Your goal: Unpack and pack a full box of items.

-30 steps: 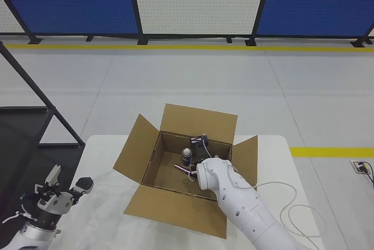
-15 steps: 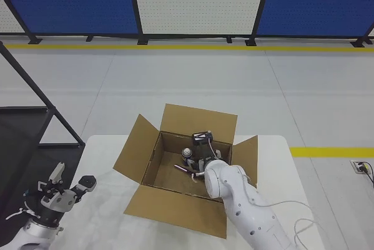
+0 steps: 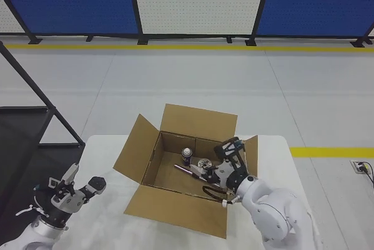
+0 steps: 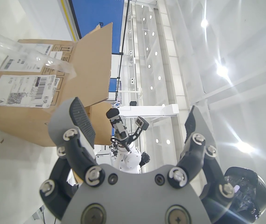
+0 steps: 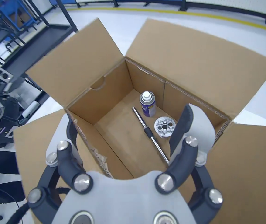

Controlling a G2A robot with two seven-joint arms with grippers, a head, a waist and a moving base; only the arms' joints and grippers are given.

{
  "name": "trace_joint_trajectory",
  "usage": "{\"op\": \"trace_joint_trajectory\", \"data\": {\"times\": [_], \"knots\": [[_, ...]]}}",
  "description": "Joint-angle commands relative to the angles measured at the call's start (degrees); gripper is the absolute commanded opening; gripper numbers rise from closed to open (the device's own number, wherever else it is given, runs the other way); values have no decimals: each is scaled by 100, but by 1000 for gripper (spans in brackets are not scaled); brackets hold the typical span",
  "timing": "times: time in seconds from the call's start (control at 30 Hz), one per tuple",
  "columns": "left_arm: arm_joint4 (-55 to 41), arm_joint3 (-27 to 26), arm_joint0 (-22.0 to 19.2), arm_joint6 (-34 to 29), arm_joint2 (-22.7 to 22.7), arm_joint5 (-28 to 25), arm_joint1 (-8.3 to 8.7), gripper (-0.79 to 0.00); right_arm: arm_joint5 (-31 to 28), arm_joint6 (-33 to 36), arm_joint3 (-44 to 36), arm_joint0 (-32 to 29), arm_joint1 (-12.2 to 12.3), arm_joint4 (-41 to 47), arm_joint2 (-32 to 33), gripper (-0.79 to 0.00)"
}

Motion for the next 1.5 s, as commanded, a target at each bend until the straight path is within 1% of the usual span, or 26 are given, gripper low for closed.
{"op": "trace_joint_trajectory", "data": {"times": [0.0,0.03,0.17,0.3,0.37,0.43,0.53,0.6,0.7,0.8,0.97,1.03,1.17,1.27,1.33,1.47], "knots": [[24,15,-14,2,16,3,2,0,-131,-156,-276,-250,36,82,202,0],[43,23,-24,11,19,4,4,0,-140,-273,-420,-379,54,81,324,0],[72,-7,-27,-41,13,5,14,0,142,-654,-953,-960,103,136,786,0],[71,-18,-46,-17,20,0,18,0,538,-845,-1268,-1493,132,521,1286,0],[78,-6,-74,0,43,1,19,0,715,-711,-1283,-1654,149,689,1472,0],[59,-15,-96,5,64,5,19,0,991,-436,-1204,-1697,162,896,1608,0],[51,-15,-139,50,106,8,18,0,1266,159,-901,-1525,192,1222,1731,0],[28,9,-187,150,141,-28,11,0,1483,472,-693,-1370,210,1278,1770,0],[394,68,-245,293,209,-237,14,0,1483,472,-693,-1370,210,1278,1770,0],[1010,174,-328,466,342,-623,16,0,1483,472,-693,-1370,210,1278,1770,0],[2263,373,-510,659,566,-1479,27,0,1483,472,-693,-1370,210,1278,1770,0],[2618,459,-556,680,681,-1745,27,0,1483,472,-693,-1370,210,1278,1770,0],[3206,602,-650,716,841,-2120,32,0,1483,472,-693,-1370,210,1278,1770,0],[3388,683,-728,843,941,-2287,24,0,1430,271,-657,-1450,223,1299,1734,0],[3676,726,-787,972,972,-2475,25,0,1419,237,-638,-1454,236,1322,1721,0],[3853,725,-850,1111,1059,-2739,19,0,1412,204,-599,-1425,264,1355,1708,0]]}}
